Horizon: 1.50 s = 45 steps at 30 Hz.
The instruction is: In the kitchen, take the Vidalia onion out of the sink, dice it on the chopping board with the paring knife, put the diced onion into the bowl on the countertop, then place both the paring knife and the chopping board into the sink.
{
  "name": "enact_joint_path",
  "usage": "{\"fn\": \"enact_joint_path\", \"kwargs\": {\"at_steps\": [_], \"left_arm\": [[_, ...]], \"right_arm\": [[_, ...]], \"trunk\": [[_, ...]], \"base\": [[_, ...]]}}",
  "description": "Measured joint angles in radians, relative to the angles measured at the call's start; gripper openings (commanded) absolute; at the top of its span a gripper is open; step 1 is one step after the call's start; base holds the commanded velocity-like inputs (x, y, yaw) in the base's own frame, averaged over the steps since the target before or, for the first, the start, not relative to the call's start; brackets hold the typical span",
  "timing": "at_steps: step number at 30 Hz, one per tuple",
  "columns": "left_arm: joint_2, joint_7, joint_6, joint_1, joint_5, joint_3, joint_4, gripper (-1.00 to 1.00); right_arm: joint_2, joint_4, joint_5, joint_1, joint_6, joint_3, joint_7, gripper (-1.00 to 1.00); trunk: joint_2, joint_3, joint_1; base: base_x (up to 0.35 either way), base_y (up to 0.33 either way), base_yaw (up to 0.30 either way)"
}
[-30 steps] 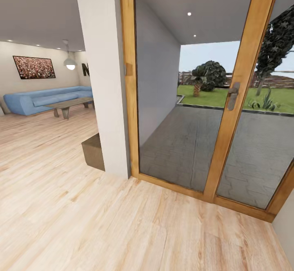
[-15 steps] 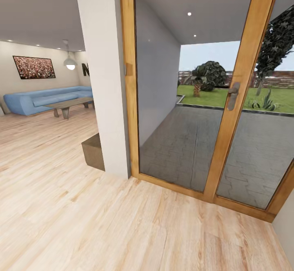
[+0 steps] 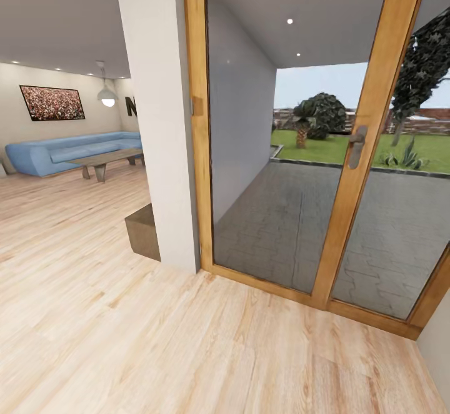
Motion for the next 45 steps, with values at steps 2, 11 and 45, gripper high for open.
{"fn": "enact_joint_path", "kwargs": {"at_steps": [2,11,45], "left_arm": [[0.0,0.0,0.0,0.0,0.0,0.0,-0.007,1.0],[0.008,0.005,-0.034,0.0,0.0,0.001,-0.12,1.0],[0.044,0.007,-0.207,-0.004,0.007,0.005,-0.326,1.0]], "right_arm": [[0.0,0.0,0.001,0.0,0.0,0.0,0.0,1.0],[-0.003,-0.031,0.002,0.0,-0.117,0.0,0.0,1.0],[-0.002,-0.454,-0.001,0.0,-0.23,-0.001,-0.045,1.0]], "trunk": [[0.0,0.0,0.0],[0.0,0.0,0.0],[0.0,0.0,0.0]], "base": [[0.0,0.0,0.0],[0.0,0.0,0.0],[0.0,0.0,0.034]]}}
